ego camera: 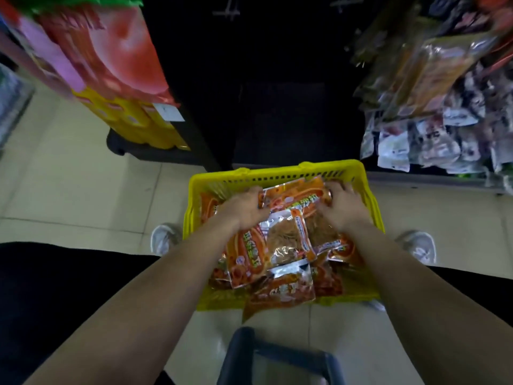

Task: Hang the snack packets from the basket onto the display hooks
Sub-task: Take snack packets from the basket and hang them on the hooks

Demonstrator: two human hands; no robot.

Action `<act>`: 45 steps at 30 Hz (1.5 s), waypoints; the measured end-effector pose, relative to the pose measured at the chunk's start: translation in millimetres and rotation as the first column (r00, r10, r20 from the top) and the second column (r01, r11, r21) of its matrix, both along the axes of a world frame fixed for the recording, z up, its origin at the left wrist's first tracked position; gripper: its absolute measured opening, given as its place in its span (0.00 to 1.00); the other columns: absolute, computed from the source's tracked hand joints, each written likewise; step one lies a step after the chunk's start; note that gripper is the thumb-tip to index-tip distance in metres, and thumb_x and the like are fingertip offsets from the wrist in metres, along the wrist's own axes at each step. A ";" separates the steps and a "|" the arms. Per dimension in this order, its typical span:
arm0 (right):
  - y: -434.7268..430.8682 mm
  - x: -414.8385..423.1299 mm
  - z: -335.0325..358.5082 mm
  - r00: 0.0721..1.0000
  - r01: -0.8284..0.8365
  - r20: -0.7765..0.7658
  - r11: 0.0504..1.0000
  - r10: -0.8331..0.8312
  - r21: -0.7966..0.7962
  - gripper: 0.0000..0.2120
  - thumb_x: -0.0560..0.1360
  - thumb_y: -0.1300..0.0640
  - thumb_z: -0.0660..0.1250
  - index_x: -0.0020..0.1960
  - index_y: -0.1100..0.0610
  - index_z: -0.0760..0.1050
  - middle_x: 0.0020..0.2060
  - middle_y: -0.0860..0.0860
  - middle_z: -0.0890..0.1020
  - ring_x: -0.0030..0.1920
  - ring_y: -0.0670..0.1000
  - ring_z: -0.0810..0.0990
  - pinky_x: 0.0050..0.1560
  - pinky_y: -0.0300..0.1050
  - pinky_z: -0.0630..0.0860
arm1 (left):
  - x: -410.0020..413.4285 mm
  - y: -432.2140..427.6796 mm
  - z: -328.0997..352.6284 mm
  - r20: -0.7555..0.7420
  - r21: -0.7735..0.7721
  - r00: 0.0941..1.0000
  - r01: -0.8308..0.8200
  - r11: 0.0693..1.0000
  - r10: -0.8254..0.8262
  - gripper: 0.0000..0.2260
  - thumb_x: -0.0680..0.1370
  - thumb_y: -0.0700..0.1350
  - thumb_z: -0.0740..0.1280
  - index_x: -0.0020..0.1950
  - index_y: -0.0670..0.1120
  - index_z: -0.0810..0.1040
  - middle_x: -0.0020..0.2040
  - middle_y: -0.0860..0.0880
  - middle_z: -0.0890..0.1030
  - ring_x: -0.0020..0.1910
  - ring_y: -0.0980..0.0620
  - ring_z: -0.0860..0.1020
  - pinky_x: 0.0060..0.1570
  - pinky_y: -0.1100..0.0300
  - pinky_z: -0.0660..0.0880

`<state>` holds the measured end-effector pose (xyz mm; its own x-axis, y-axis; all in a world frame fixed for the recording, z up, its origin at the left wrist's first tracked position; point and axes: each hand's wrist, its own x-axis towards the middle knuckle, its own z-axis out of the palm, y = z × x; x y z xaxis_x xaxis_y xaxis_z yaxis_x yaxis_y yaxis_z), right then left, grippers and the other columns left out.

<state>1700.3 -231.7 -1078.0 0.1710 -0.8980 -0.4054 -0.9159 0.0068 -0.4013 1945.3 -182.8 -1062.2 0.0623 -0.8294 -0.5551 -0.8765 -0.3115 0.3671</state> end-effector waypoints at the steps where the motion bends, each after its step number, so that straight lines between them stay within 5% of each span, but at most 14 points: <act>1: -4.7 1.7 -4.4 0.998 0.025 0.050 0.999 -0.023 -0.028 0.25 0.75 0.43 0.68 0.69 0.53 0.71 0.65 0.59 0.74 0.64 0.64 0.73 0.63 0.55 0.71 | -3.1 -3.9 -6.7 -0.033 -0.012 0.999 -0.003 1.000 0.002 0.27 0.76 0.61 0.68 0.71 0.51 0.70 0.65 0.45 0.78 0.61 0.44 0.77 0.60 0.51 0.75; 5: -22.4 12.4 -5.7 0.978 0.078 0.196 0.997 -0.071 -0.029 0.12 0.77 0.45 0.67 0.50 0.53 0.77 0.46 0.53 0.82 0.51 0.59 0.80 0.44 0.47 0.72 | -14.8 -14.8 -21.7 -0.144 -0.099 0.990 -0.020 0.995 0.006 0.21 0.78 0.59 0.66 0.69 0.53 0.74 0.60 0.50 0.82 0.56 0.49 0.80 0.53 0.59 0.74; 9: -38.7 20.9 16.5 0.932 0.127 0.352 0.989 -0.090 -0.082 0.13 0.78 0.49 0.67 0.38 0.52 0.71 0.33 0.48 0.78 0.37 0.49 0.78 0.36 0.45 0.70 | -12.4 -21.8 -11.2 -0.211 -0.234 0.975 -0.122 0.965 0.072 0.06 0.80 0.54 0.66 0.51 0.54 0.80 0.45 0.53 0.84 0.44 0.52 0.81 0.45 0.55 0.78; 17: -43.9 29.8 106.3 0.729 0.221 0.677 0.971 -0.103 -0.091 0.10 0.78 0.52 0.69 0.39 0.50 0.74 0.36 0.45 0.82 0.35 0.38 0.82 0.31 0.31 0.73 | 11.3 -26.9 78.3 -0.320 -0.413 0.943 -0.224 0.883 0.090 0.03 0.78 0.53 0.71 0.46 0.56 0.78 0.40 0.59 0.80 0.42 0.64 0.78 0.36 0.72 0.68; 20: -33.2 35.8 132.9 0.682 0.195 0.728 0.976 -0.064 -0.097 0.10 0.77 0.51 0.70 0.39 0.50 0.74 0.35 0.46 0.84 0.35 0.42 0.84 0.31 0.35 0.75 | 19.9 -12.7 110.6 -0.341 -0.442 0.937 -0.232 0.866 0.077 0.04 0.79 0.52 0.69 0.47 0.53 0.80 0.41 0.58 0.82 0.42 0.62 0.80 0.37 0.70 0.70; 25: -11.6 46.1 136.7 0.778 0.088 0.628 0.985 0.023 -0.145 0.11 0.77 0.50 0.70 0.39 0.53 0.74 0.36 0.51 0.84 0.38 0.49 0.84 0.36 0.46 0.79 | 34.9 25.9 117.2 -0.315 -0.374 0.941 -0.239 0.896 0.119 0.06 0.78 0.52 0.71 0.43 0.53 0.80 0.40 0.56 0.83 0.40 0.61 0.80 0.38 0.61 0.75; 30: 10.1 51.5 98.2 0.824 0.010 0.566 0.997 0.032 -0.070 0.10 0.76 0.51 0.72 0.41 0.56 0.77 0.37 0.51 0.84 0.40 0.52 0.84 0.40 0.47 0.79 | 59.7 75.2 67.4 -0.201 -0.141 0.952 -0.260 0.955 0.229 0.04 0.77 0.48 0.72 0.48 0.50 0.80 0.49 0.46 0.84 0.47 0.47 0.81 0.50 0.52 0.79; 34: 16.6 61.2 58.1 0.873 -0.057 0.485 0.998 0.056 -0.012 0.12 0.76 0.49 0.71 0.39 0.54 0.75 0.38 0.54 0.81 0.42 0.56 0.82 0.43 0.52 0.77 | 68.6 104.0 28.0 0.035 0.073 0.987 -0.157 0.985 0.155 0.15 0.77 0.53 0.70 0.60 0.47 0.79 0.57 0.44 0.83 0.55 0.44 0.80 0.55 0.52 0.77; 37: 13.1 75.5 33.7 0.920 -0.144 0.368 0.990 0.137 -0.006 0.11 0.76 0.44 0.70 0.41 0.50 0.75 0.44 0.52 0.83 0.50 0.53 0.81 0.49 0.52 0.78 | 59.8 113.3 5.6 0.055 0.200 0.995 -0.097 0.975 0.088 0.23 0.78 0.55 0.68 0.68 0.43 0.72 0.63 0.40 0.79 0.62 0.40 0.77 0.59 0.52 0.75; 45: 12.9 93.1 -18.2 0.920 -0.327 0.248 0.943 0.304 0.060 0.06 0.77 0.45 0.68 0.45 0.46 0.74 0.45 0.49 0.81 0.47 0.53 0.79 0.47 0.49 0.75 | 43.8 117.1 -35.3 0.041 0.224 0.985 -0.173 0.959 0.168 0.25 0.80 0.55 0.67 0.70 0.42 0.68 0.67 0.40 0.77 0.65 0.39 0.75 0.62 0.51 0.73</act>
